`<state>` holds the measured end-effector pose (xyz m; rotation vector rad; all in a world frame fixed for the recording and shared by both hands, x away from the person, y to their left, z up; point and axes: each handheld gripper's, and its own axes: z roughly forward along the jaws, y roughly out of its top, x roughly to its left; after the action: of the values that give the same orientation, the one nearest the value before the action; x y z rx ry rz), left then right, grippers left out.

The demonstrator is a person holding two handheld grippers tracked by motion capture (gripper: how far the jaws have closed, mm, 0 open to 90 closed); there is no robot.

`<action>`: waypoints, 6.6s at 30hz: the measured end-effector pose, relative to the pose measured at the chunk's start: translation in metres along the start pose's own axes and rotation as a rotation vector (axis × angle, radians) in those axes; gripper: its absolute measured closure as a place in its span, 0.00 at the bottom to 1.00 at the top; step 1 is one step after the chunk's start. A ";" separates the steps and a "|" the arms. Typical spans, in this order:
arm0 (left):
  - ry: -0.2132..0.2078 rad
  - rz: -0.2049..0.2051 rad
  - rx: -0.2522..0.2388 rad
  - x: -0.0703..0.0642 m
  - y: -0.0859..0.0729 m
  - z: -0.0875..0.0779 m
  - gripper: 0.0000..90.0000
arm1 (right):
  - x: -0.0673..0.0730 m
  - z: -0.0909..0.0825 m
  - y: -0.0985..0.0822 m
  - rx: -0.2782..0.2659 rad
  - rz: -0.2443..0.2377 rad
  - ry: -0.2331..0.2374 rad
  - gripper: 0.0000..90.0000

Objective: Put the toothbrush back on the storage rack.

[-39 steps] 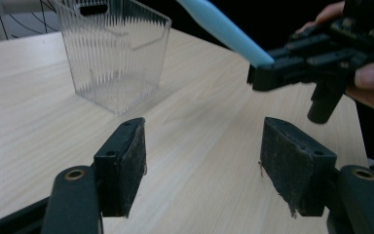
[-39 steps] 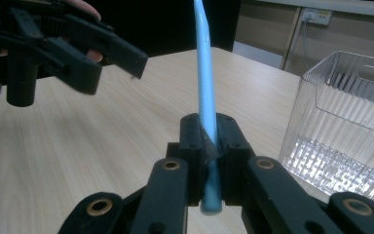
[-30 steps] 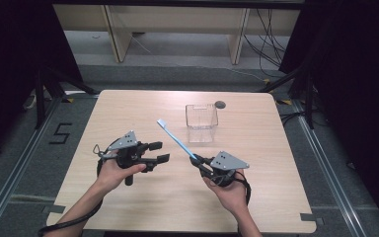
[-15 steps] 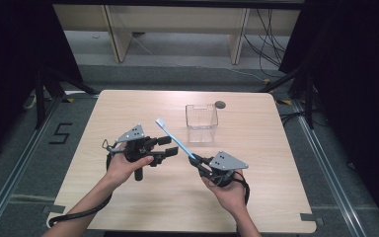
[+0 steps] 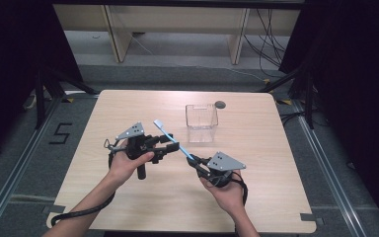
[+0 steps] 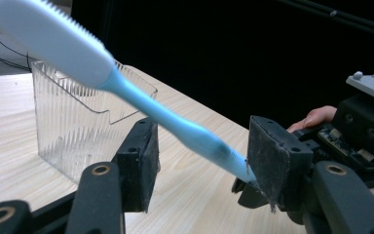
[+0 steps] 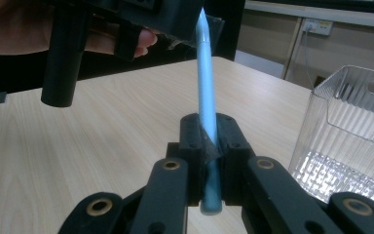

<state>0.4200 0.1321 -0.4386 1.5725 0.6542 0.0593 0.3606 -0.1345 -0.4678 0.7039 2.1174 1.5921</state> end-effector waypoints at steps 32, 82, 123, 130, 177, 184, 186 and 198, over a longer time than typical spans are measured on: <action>-0.046 0.001 -0.043 -0.007 0.003 0.003 0.82 | 0.005 0.011 -0.007 0.031 -0.048 -0.015 0.92; 0.035 0.222 -0.019 -0.024 0.010 0.000 0.94 | 0.007 0.010 -0.010 0.056 0.066 -0.024 0.60; 0.168 0.429 0.048 -0.050 0.001 0.018 0.94 | 0.022 0.006 0.069 -0.154 0.119 -0.110 0.78; 0.170 0.449 0.052 -0.052 0.001 0.020 0.94 | 0.020 0.008 0.070 -0.153 0.089 -0.123 0.85; 0.320 0.509 0.076 -0.046 -0.005 -0.039 0.43 | -0.017 -0.019 0.065 -0.145 0.103 -0.283 0.95; 0.350 0.498 0.068 -0.043 -0.008 -0.053 0.42 | -0.023 -0.020 0.063 -0.149 0.101 -0.304 0.94; 0.358 0.495 0.065 -0.041 -0.009 -0.057 0.42 | -0.024 -0.021 0.063 -0.136 0.119 -0.313 0.94; 0.417 0.437 0.028 -0.025 -0.025 -0.086 0.41 | -0.034 -0.023 0.066 -0.147 0.117 -0.346 0.94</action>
<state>0.3546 0.1980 -0.4417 1.7227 0.6196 0.7215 0.3847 -0.1581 -0.3975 0.9882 1.7222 1.5362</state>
